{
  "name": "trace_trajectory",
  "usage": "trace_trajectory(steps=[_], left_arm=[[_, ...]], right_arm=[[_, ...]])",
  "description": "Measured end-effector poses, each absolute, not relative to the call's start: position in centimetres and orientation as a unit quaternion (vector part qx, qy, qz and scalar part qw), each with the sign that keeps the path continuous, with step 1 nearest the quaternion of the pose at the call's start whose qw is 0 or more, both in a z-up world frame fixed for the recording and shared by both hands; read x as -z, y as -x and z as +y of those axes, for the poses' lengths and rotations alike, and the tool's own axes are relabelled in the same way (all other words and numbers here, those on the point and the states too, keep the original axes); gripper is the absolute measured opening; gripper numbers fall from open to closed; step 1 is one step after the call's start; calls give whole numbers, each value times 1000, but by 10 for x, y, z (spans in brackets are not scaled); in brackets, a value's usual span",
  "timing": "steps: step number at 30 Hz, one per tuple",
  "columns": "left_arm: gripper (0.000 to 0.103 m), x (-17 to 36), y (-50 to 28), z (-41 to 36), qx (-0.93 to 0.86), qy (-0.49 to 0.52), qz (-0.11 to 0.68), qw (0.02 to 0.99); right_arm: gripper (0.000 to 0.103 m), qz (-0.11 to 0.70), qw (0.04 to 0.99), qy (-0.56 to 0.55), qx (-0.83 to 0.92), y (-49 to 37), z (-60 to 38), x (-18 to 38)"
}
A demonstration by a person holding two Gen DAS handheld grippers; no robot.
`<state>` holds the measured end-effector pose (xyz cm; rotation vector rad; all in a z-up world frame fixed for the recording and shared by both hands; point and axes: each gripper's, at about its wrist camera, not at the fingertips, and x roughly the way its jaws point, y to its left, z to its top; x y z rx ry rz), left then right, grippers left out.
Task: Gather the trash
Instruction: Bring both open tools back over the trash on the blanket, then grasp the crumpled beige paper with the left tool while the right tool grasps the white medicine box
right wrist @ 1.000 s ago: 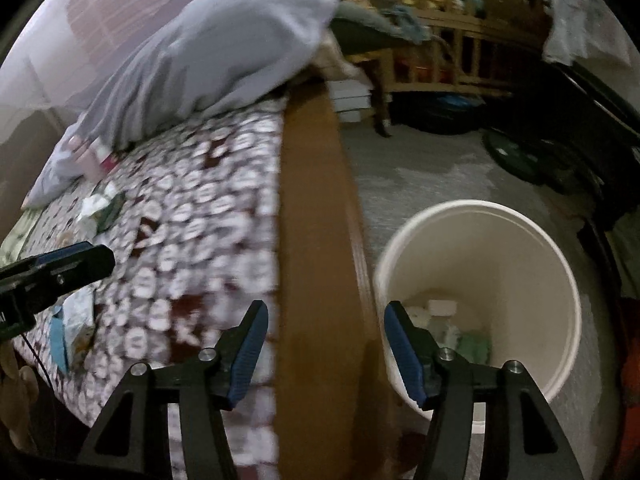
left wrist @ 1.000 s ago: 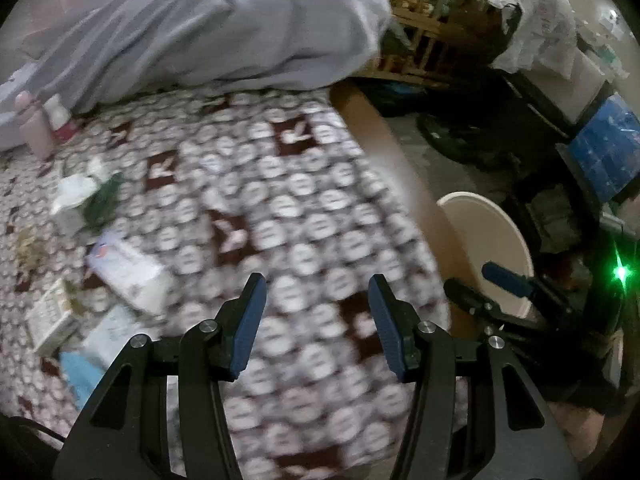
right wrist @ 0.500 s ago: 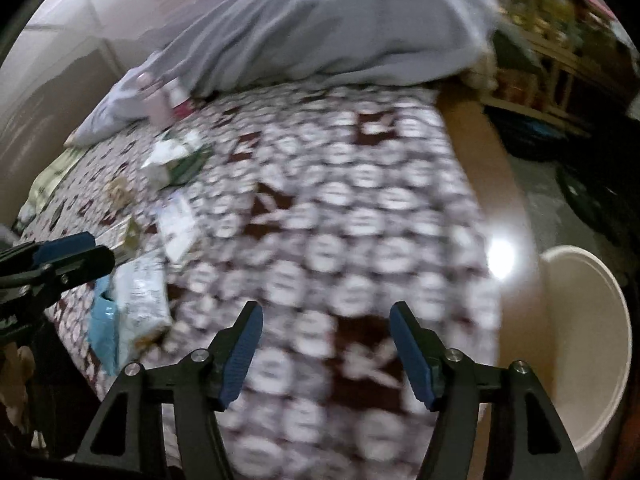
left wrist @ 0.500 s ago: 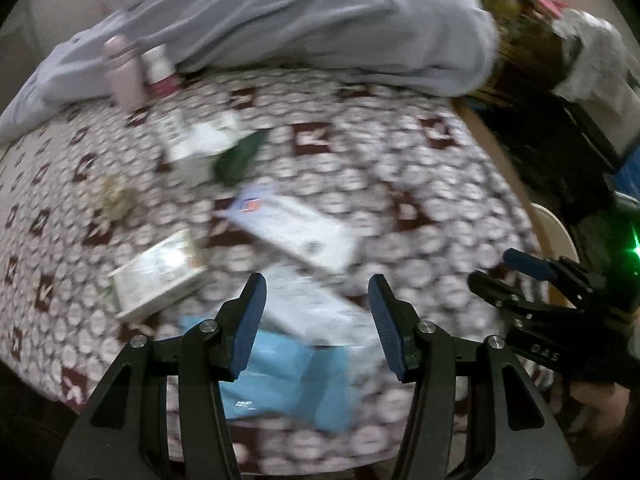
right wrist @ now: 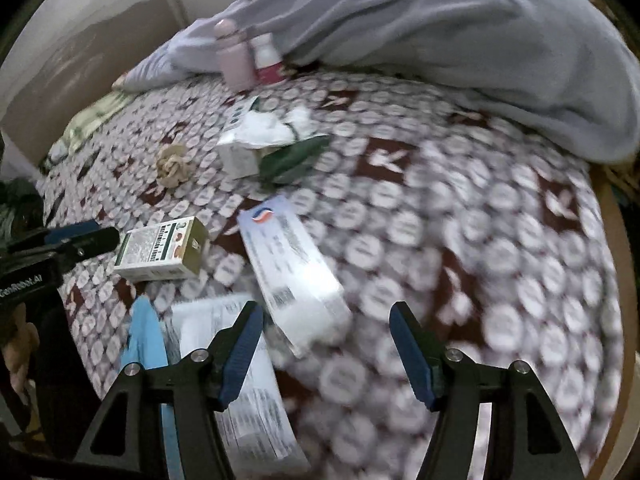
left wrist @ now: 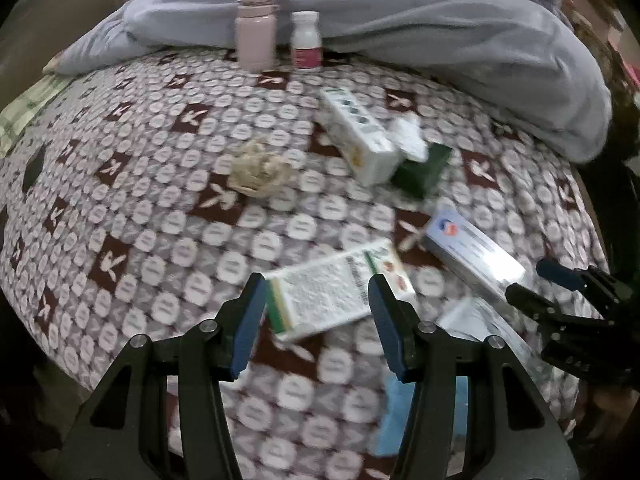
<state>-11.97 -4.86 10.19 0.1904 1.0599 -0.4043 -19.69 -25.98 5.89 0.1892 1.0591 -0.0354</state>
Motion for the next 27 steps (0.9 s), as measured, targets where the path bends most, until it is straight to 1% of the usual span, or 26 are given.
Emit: trace_trajectory(steps=[9,10,11,12,13,16,20,22,26,27], left_arm=[[51,-87,69,-22,179,-45,513,838],[51,-86,62,-21,177,-42,511,840],[51,-85,56,-21,175,-41,511,841],[52,-83,49,-21,173,-40,510,842],[52,-81,42,-22,173,-39,509,842],[52,-74,24,-28,168,-42,505,845],[52,-65,6,-40,153,-59,494,854],[52,-56,-3,-46,154,-69,497,851],[52,-37,-13,-55,165,-82,515,837],[48,-32,-16,-55,171,-77,526,829]], right_arm=[[64,543,840,-24,-4,139,-230,-29],[62,539,842,-18,2,137,-229,-29],[57,533,846,-16,5,138,-229,-30],[49,526,850,-15,10,139,-231,-32],[48,523,852,-13,17,141,-233,-33],[48,510,858,-16,49,149,-245,-37],[48,507,857,-54,78,159,-268,-35],[48,509,854,-77,74,163,-274,-31],[49,504,857,-74,76,166,-273,-31],[49,501,859,-75,75,167,-272,-31]])
